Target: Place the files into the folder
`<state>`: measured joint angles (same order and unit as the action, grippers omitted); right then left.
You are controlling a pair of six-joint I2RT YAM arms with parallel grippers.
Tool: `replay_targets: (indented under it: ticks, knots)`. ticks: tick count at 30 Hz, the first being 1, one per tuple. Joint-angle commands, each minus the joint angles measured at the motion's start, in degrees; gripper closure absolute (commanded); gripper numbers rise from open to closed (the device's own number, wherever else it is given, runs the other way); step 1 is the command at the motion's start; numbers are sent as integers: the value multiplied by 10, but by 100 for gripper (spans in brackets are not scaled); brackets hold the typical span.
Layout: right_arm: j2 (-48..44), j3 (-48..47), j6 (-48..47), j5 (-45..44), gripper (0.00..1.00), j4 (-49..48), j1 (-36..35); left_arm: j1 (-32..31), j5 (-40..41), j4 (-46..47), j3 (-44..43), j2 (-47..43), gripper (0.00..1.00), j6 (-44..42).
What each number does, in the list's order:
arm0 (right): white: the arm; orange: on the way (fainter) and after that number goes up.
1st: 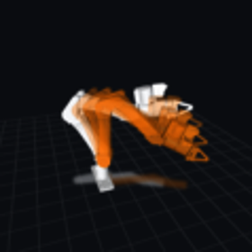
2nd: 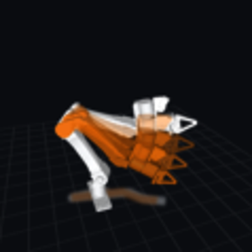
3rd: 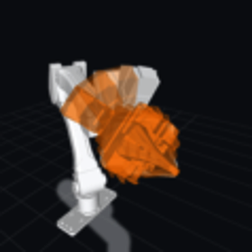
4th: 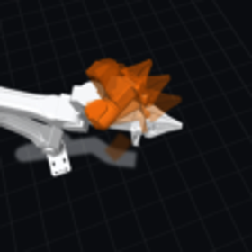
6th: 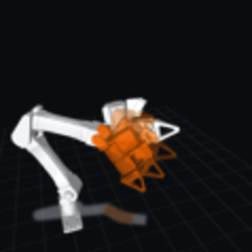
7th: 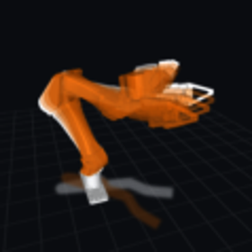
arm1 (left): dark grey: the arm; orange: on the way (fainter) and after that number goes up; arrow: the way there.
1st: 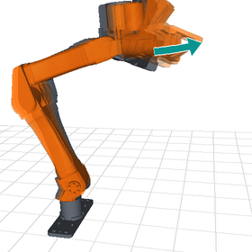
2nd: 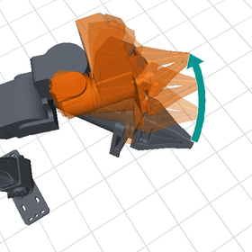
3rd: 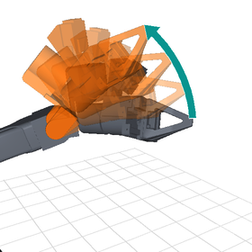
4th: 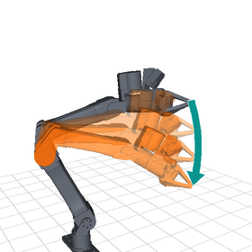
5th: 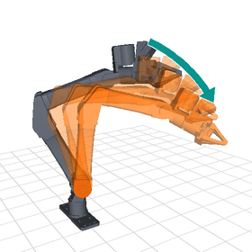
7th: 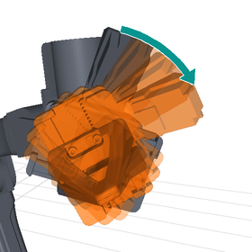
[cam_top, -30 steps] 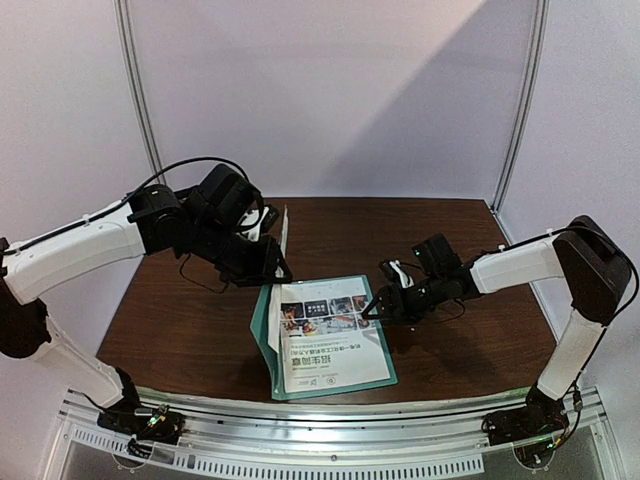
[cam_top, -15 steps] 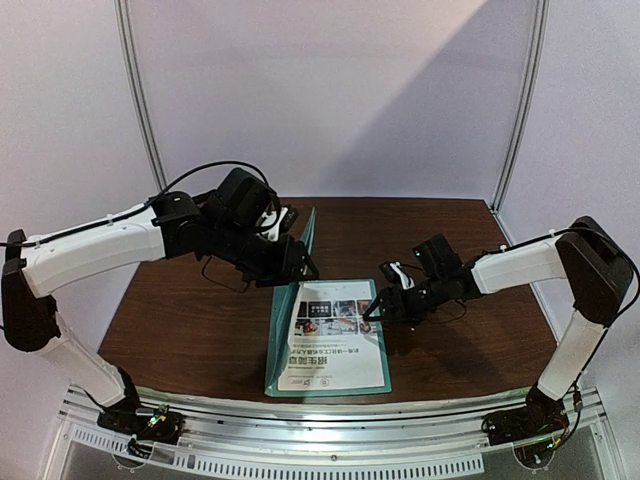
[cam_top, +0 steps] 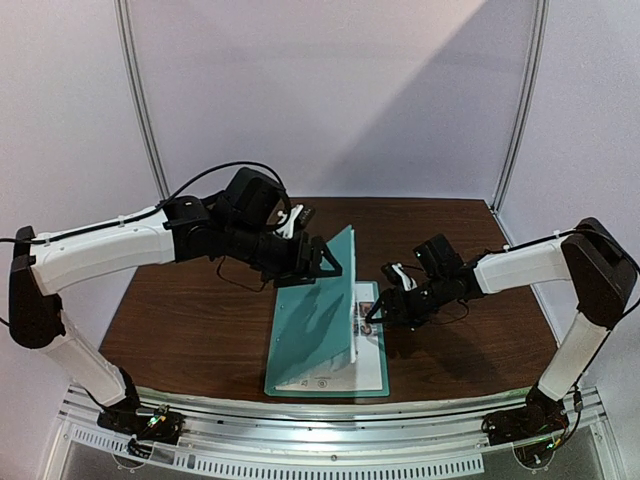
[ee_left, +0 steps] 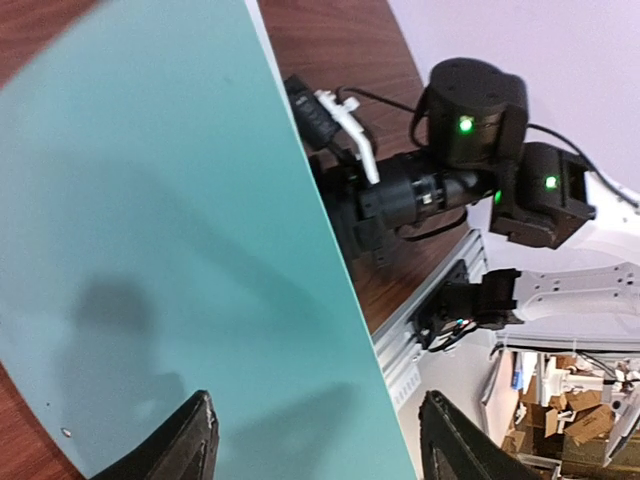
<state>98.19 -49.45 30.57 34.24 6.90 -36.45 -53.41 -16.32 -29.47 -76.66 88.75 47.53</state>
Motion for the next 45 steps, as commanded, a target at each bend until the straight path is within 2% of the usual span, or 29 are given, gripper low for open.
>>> replay_targets:
  ticks: [1, 16, 21, 24, 33, 45]
  knots:
    - [-10, 14, -10, -45, 27, 60, -2, -11, -16, 30, -1, 7, 30, 7]
    - [-93, -34, -60, -245, 25, 239, 18, -4, 52, -13, 28, -8, 36, -11]
    - [-118, -53, -73, -275, 26, 277, 18, 3, 72, -24, 43, -18, 36, -18]
    - [-134, -54, -77, -263, 26, 272, 18, 6, 89, -33, 52, -24, 36, -28]
    - [-154, -17, -43, -163, 27, 188, 8, 10, 152, -51, 100, -32, 26, -48]
    - [-123, 37, 37, -139, 31, 91, -54, 23, 143, -4, 192, -15, 28, -50]
